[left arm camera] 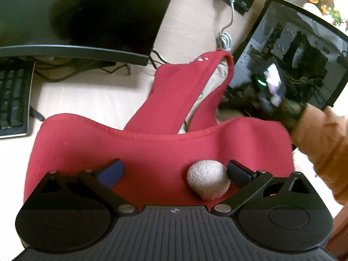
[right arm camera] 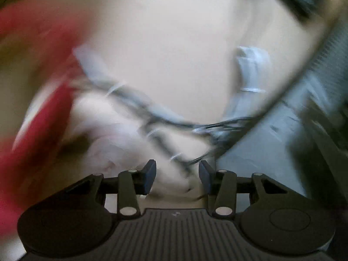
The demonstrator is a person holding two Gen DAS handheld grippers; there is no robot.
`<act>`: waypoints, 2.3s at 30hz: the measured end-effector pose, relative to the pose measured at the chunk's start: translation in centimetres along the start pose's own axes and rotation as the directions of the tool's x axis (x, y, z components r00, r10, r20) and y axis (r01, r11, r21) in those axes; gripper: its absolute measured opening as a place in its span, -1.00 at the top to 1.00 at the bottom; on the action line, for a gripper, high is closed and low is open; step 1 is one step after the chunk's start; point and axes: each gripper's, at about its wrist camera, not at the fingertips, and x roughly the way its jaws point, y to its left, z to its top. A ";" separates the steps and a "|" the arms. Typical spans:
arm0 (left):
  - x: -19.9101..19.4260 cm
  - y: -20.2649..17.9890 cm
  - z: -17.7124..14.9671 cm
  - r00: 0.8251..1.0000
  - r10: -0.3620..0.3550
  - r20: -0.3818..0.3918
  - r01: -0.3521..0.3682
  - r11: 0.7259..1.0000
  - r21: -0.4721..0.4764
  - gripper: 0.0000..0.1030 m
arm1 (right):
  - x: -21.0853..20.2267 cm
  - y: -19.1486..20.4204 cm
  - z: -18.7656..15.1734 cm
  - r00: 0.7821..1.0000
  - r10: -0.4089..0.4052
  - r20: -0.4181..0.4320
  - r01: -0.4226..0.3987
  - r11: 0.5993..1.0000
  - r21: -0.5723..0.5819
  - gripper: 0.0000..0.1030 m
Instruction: Fold clothes
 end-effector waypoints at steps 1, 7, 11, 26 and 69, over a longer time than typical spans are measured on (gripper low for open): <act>0.0 0.0 0.0 1.000 0.001 0.001 -0.001 1.000 -0.002 -1.00 | -0.4 -0.8 0.4 1.000 0.026 0.015 -0.027 0.999 0.046 0.14; -0.1 -0.1 -0.2 1.000 0.005 0.008 -0.005 1.000 -0.016 -1.00 | -6.0 -3.3 0.0 0.971 0.216 0.103 -0.233 0.949 0.210 0.11; -0.2 0.0 -0.2 1.000 -0.002 0.011 0.002 1.000 -0.011 -1.00 | -12.2 -3.6 -1.8 0.922 0.336 0.191 -0.374 0.903 0.214 -0.21; -0.4 0.4 -0.6 1.000 -0.025 -0.012 0.025 1.000 0.011 -1.00 | -10.5 -3.0 -4.5 0.952 0.252 0.173 -0.296 0.904 0.310 -0.43; -7.4 1.4 -1.0 0.993 0.023 0.117 -0.013 0.996 -0.086 -1.00 | -20.9 -1.6 -18.7 0.815 0.540 0.209 -0.560 0.641 0.525 -0.49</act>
